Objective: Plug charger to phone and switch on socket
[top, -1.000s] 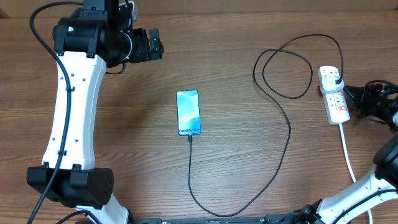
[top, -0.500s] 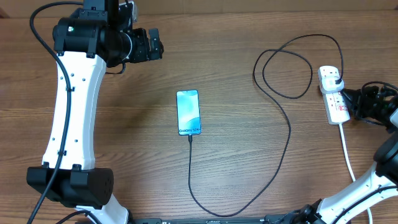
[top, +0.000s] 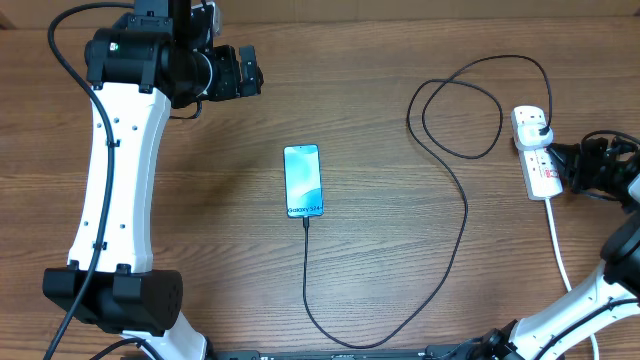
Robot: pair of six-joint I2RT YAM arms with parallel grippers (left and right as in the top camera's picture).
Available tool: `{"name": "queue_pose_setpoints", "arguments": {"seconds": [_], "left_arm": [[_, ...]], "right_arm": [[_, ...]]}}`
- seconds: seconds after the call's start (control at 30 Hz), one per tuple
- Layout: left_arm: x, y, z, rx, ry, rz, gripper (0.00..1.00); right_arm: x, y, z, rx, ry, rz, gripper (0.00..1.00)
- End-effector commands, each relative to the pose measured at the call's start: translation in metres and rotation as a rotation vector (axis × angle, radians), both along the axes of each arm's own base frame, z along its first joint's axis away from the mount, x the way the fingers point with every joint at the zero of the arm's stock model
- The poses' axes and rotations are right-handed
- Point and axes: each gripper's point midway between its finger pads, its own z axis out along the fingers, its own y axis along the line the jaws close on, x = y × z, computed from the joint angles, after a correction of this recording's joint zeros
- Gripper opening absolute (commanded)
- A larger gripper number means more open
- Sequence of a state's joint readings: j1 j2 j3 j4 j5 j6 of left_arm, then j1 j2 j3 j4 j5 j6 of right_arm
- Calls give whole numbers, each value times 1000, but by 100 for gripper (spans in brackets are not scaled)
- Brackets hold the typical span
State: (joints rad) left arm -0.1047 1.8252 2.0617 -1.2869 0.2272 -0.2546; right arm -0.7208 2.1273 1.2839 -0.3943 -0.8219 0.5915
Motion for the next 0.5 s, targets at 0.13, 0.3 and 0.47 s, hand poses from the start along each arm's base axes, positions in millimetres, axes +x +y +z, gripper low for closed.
{"name": "queue_pose_setpoints", "arguments": {"seconds": [0.13,0.3,0.47], "left_arm": [[0,-4,0,5,-4,-14,100],[0,-3,0,5,-4,-14,100],[0,-4,0,5,-4,-14,100]], "right_arm": [[-5,33,-27,20,100,63,4],[-7,35,-28,27,112,66,4],[-10,37,-29,25,117,81,4]]}}
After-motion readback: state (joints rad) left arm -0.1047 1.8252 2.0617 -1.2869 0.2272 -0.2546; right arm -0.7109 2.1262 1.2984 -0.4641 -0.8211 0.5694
